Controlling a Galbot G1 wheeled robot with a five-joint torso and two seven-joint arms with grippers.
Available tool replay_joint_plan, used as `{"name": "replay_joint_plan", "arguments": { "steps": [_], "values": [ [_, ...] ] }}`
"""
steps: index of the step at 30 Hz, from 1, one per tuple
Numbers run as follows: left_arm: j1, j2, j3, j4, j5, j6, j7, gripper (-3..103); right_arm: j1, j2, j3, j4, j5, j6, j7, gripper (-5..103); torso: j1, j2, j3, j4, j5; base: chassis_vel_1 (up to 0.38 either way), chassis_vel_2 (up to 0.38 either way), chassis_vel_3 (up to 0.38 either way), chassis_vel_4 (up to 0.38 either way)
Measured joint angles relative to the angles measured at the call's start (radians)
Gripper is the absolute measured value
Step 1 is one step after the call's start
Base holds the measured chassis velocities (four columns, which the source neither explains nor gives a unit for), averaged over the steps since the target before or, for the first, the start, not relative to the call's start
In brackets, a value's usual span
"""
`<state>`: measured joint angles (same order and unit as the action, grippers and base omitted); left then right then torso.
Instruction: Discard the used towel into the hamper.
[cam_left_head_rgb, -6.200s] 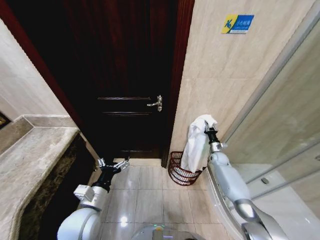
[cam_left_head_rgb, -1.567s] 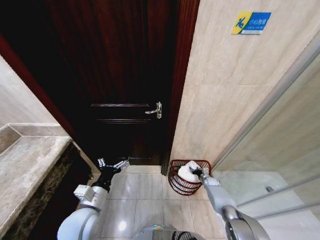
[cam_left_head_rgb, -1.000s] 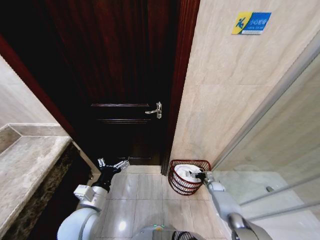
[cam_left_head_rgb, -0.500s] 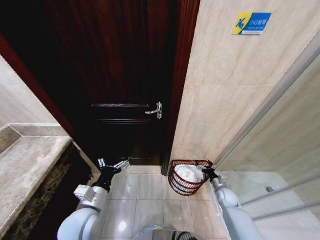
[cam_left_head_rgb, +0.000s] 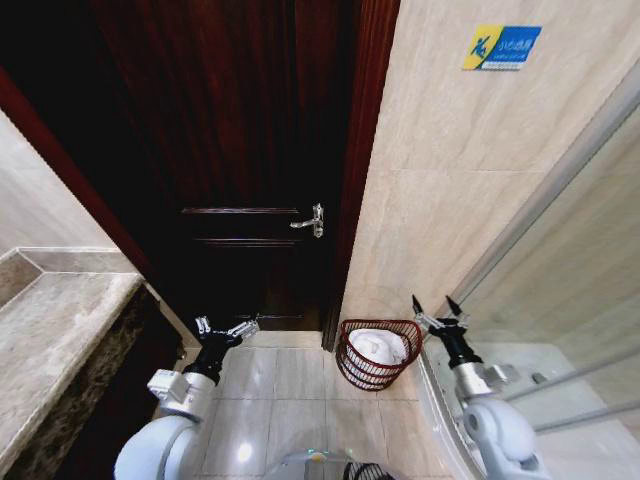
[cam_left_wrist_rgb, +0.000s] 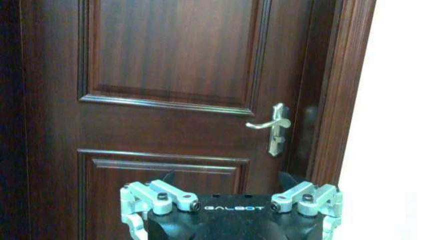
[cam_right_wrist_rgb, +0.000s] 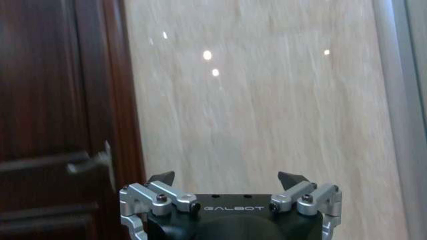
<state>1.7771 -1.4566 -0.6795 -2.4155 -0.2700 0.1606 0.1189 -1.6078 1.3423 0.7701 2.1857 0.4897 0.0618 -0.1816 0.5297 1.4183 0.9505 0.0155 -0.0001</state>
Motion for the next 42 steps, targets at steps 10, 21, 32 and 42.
{"name": "replay_joint_plan", "arguments": {
  "steps": [10,21,32,42],
  "values": [
    [0.0,0.0,0.0,0.0,0.0,0.0,0.0,100,-0.046,0.041,0.042,0.184,-0.001,-0.014,0.042,100,0.0,0.0,0.0,0.0002,0.0001,0.0,0.0,0.0,0.0],
    [0.0,0.0,0.0,0.0,0.0,0.0,0.0,100,-0.099,0.077,0.018,0.253,-0.055,0.049,0.059,100,0.0,0.0,0.0,0.0,0.0,0.0,0.0,0.0,0.0],
    [0.0,0.0,0.0,0.0,0.0,0.0,0.0,100,-0.087,0.058,0.095,0.254,-0.058,0.081,0.085,100,0.0,0.0,0.0,0.0,0.0001,0.0,0.0,0.0,0.0],
    [0.0,0.0,0.0,0.0,0.0,0.0,0.0,100,-0.089,0.053,0.126,0.257,0.0,0.112,0.007,100,0.0,0.0,0.0,0.0002,0.0001,0.0,0.0,0.0,0.0]
  ]
}}
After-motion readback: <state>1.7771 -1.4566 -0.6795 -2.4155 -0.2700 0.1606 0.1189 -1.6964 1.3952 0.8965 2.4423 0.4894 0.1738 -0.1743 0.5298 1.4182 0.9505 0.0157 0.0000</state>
